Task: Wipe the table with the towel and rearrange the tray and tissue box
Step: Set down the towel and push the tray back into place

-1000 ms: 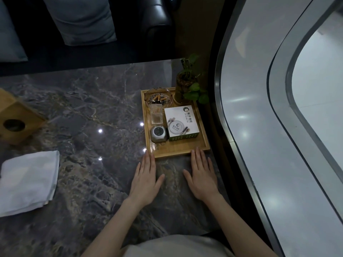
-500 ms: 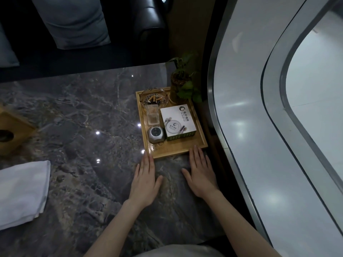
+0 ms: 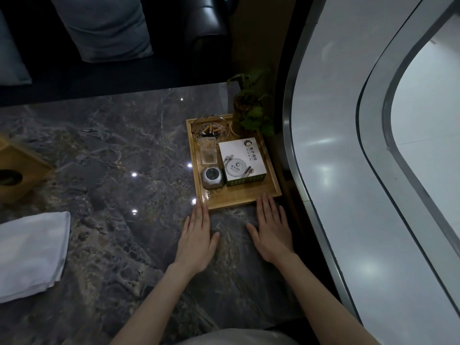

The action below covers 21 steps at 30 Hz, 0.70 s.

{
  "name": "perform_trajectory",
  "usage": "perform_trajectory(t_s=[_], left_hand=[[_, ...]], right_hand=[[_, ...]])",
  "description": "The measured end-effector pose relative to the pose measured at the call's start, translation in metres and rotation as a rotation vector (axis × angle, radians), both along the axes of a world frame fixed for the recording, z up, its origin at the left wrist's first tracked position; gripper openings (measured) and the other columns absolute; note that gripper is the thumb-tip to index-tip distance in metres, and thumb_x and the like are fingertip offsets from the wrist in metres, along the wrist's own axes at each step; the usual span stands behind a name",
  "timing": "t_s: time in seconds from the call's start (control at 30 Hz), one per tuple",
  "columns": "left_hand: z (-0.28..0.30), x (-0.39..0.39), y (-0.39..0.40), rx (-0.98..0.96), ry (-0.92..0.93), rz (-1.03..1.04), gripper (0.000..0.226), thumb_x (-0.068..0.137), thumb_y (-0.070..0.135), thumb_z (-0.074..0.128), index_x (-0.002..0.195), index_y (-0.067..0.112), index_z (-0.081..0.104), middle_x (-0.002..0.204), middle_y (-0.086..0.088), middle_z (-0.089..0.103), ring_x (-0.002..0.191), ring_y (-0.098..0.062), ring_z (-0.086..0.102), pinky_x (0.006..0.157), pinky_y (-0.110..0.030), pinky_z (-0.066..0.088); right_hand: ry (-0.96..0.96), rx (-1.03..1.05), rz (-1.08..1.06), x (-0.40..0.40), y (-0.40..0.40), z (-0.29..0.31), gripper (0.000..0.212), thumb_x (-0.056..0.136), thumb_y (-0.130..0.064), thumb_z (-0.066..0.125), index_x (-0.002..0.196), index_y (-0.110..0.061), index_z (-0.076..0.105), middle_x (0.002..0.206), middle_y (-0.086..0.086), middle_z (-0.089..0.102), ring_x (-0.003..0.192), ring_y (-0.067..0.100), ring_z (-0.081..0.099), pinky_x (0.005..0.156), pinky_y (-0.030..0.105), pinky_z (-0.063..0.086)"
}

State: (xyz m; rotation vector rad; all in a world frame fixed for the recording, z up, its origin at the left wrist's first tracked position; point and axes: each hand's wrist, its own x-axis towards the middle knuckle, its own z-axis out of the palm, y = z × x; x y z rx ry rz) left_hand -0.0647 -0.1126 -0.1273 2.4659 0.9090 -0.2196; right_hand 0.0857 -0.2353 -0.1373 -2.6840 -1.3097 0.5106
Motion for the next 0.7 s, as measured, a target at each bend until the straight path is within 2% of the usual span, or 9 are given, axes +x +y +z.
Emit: perform_trajectory(t_s=[0.33,0.6,0.7], left_hand=[[-0.0022,0.0001,-0.0013,-0.001,-0.037,0.018,0.075,0.095,0.038,0.033,0.142,0.009,-0.018,0.143,-0.003,-0.032,0.134,-0.009,-0.020,0.114,-0.030,-0.007],[-0.0034,-0.0013,-0.0013,0.018,-0.053,0.011,0.074,0.096,0.038,0.033,0.142,0.010,-0.018,0.144,-0.003,-0.031,0.135,-0.010,-0.020,0.115,-0.029,-0.006],[-0.0013,-0.0001,-0.0021,0.007,-0.049,0.022,0.074,0.096,0.037,0.032,0.142,0.009,-0.018,0.143,-0.003,-0.032,0.136,-0.010,-0.019,0.114,-0.029,-0.006]], right_hand=[[-0.003,-0.020,0.014,0.0016,-0.0007,-0.0015,0.072,0.077,-0.057,-0.004,0.133,-0.017,-0.026,0.156,0.005,-0.015,0.136,0.010,-0.021,0.114,0.036,-0.009],[0.026,-0.015,0.019,0.0036,-0.0004,-0.0018,0.072,0.076,-0.058,-0.005,0.132,-0.019,-0.028,0.145,-0.002,-0.029,0.135,0.010,-0.023,0.113,0.035,-0.011],[0.046,-0.014,0.014,0.0024,0.0002,0.0006,0.071,0.084,-0.057,0.005,0.135,-0.018,-0.027,0.151,0.001,-0.024,0.138,0.012,-0.021,0.114,0.036,-0.010]])
